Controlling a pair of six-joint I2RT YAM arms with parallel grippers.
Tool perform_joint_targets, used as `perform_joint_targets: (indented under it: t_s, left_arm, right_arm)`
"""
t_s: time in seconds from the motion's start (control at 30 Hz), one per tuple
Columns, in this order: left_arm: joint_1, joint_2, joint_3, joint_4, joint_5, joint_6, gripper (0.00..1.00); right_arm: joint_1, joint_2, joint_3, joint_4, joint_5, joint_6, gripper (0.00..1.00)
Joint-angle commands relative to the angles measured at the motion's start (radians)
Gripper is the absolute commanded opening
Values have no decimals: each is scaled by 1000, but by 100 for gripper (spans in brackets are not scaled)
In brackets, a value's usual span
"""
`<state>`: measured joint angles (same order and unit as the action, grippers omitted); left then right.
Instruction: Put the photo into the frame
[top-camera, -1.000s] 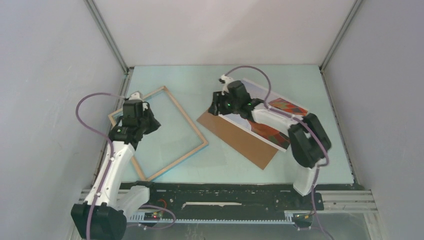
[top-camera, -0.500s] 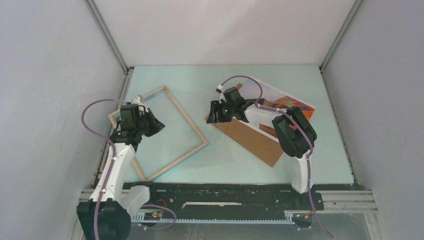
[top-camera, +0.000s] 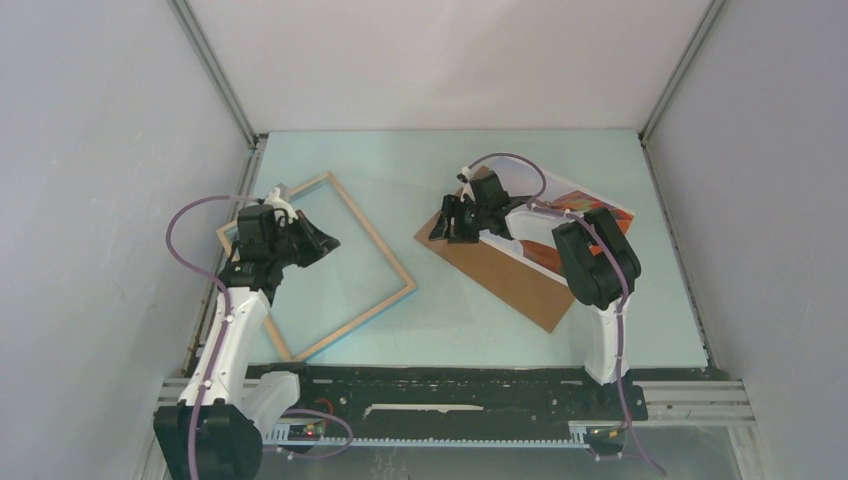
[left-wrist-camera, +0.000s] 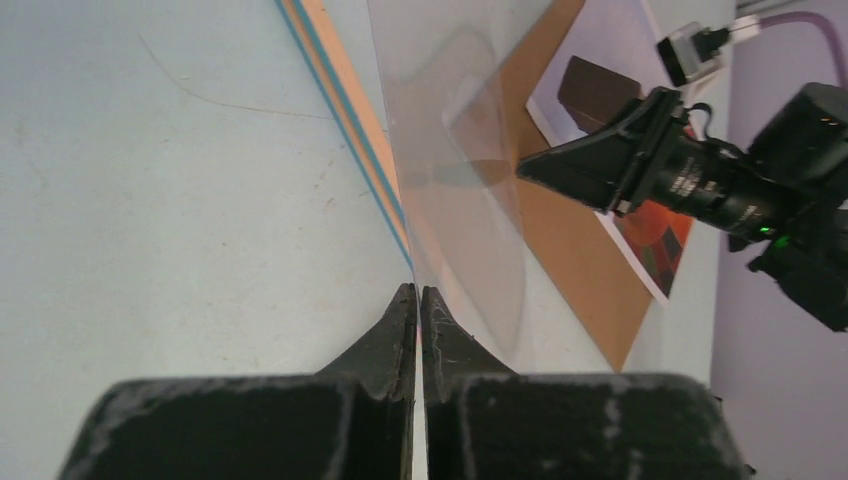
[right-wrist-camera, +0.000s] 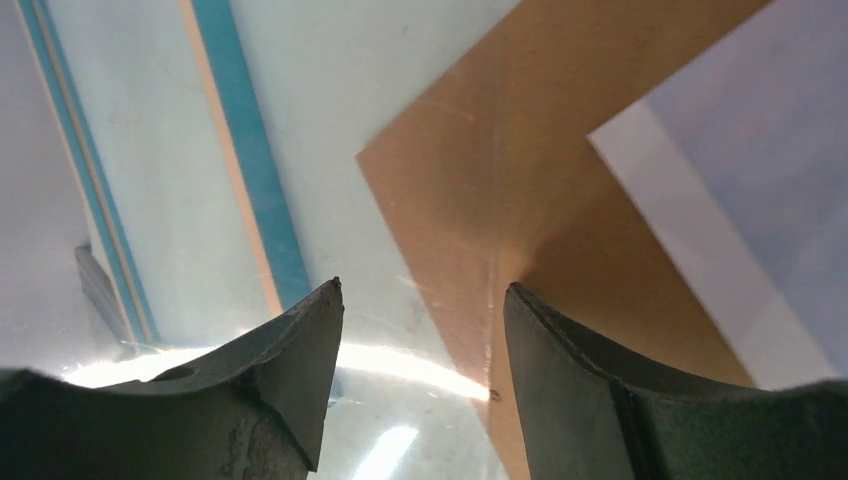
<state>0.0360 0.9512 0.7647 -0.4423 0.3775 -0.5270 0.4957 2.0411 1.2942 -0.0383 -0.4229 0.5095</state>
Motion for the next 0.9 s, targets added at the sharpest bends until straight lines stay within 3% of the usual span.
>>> perform_joint_targets:
  t_s: [0.0, 0.07, 0.37, 0.57, 0.73, 0.87]
  left_arm:
    - [4, -6, 34, 57, 81, -60, 10]
    - [4, 4, 36, 58, 79, -80, 23]
    - [-7, 50, 48, 70, 93, -129, 42]
    - [-26, 58, 57, 65, 83, -123, 45]
    - [-58, 67, 74, 79, 93, -152, 40]
    - [-78, 44, 93, 86, 69, -182, 42]
  right_arm:
    - [11, 34, -7, 44, -62, 47, 67]
    - [8, 27, -21, 79, -78, 56, 67]
    - [3, 15, -56, 156, -132, 90, 66]
    - [3, 21, -56, 170, -150, 97, 66]
    - [1, 21, -56, 172, -154, 97, 65]
    - [1, 22, -56, 173, -157, 99, 65]
